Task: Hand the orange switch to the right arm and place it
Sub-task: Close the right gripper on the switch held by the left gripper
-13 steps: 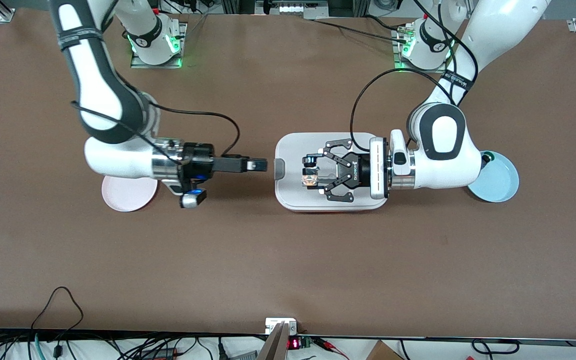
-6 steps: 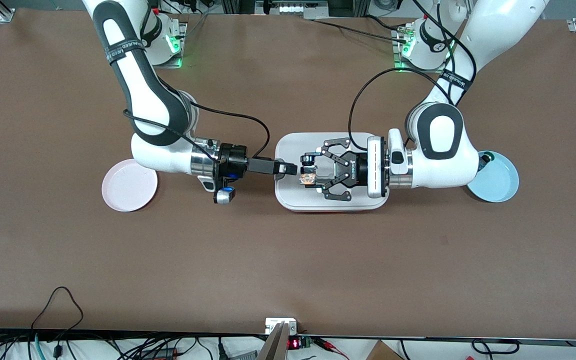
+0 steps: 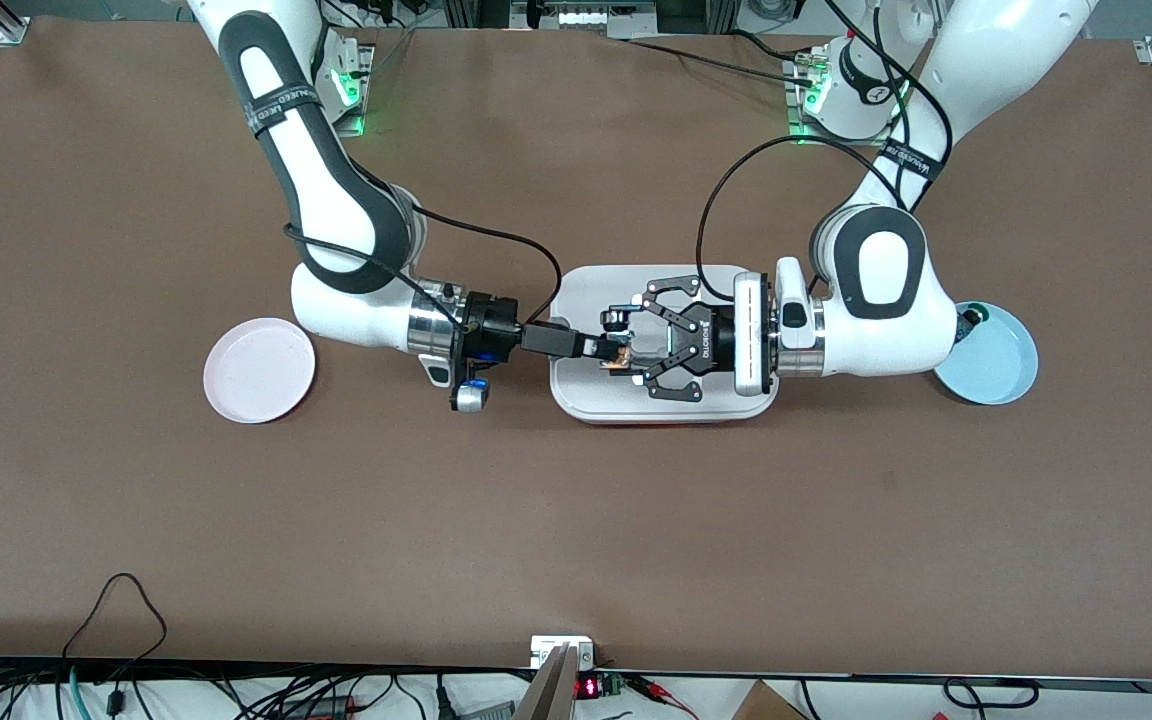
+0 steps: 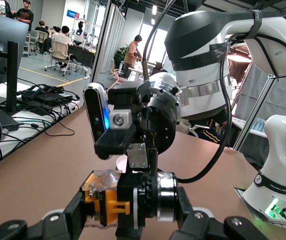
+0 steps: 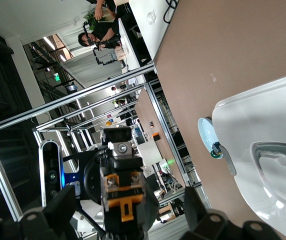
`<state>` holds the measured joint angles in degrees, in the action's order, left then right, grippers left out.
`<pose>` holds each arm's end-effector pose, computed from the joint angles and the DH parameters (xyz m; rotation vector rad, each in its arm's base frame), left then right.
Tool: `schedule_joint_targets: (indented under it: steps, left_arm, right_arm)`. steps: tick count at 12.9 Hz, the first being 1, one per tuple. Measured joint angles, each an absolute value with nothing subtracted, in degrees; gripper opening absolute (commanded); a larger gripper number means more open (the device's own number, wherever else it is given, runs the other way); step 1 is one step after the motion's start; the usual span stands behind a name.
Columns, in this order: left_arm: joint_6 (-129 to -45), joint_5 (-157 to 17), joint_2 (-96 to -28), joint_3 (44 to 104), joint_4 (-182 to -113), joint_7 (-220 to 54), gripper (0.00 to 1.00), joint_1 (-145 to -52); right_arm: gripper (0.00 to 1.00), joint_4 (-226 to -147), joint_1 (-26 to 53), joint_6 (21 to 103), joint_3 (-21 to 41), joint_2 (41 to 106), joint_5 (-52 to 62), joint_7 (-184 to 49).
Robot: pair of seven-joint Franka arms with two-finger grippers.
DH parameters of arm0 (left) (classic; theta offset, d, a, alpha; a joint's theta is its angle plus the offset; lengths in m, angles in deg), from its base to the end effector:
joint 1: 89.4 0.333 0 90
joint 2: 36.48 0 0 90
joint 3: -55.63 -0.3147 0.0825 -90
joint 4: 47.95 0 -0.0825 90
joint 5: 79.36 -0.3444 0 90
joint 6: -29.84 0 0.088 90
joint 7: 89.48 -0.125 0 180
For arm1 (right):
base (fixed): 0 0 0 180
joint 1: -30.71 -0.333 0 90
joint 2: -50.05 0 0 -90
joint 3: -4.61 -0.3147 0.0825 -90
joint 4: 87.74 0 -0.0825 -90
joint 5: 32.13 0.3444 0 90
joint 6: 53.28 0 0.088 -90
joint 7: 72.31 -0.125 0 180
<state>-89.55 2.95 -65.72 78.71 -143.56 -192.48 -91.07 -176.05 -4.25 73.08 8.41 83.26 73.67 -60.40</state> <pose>0.5931 -0.3007 0.3869 1.4856 -1.1074 0.8850 0.5769 0.4142 0.3758 -1.6737 0.4182 0.1796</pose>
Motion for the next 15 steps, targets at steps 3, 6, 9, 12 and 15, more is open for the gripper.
schedule_joint_targets:
  steps: [3, 6, 9, 12, 15]
  left_arm:
    - [-89.55, 2.95, -65.74, 78.71, -143.56, -192.49, 0.13, -91.07]
    - [-89.55, 2.95, -65.75, 78.71, -143.56, -192.51, 0.13, -91.08]
    - [-89.55, 2.95, -65.77, 78.71, -143.56, -192.51, 0.14, -91.08]
    - [-89.55, 2.95, -65.77, 78.71, -143.56, -192.51, 0.15, -91.1]
    - [-89.55, 3.14, -65.78, 78.71, -143.56, -192.51, 0.15, -91.12]
  right_arm:
    - [0.8, -175.63, -4.88, 73.85, 8.41, 83.49, 73.79, -60.4]
    - [0.68, -175.58, -5.46, 74.32, 8.4, 83.5, 73.8, -60.4]
    - [0.63, -175.54, -5.7, 74.54, 8.41, 83.5, 73.81, -60.4]
    - [0.63, -175.53, -5.6, 74.58, 8.54, 83.5, 73.86, -60.4]
    - [0.63, -175.51, -5.32, 74.57, 8.7, 83.5, 73.91, -60.4]
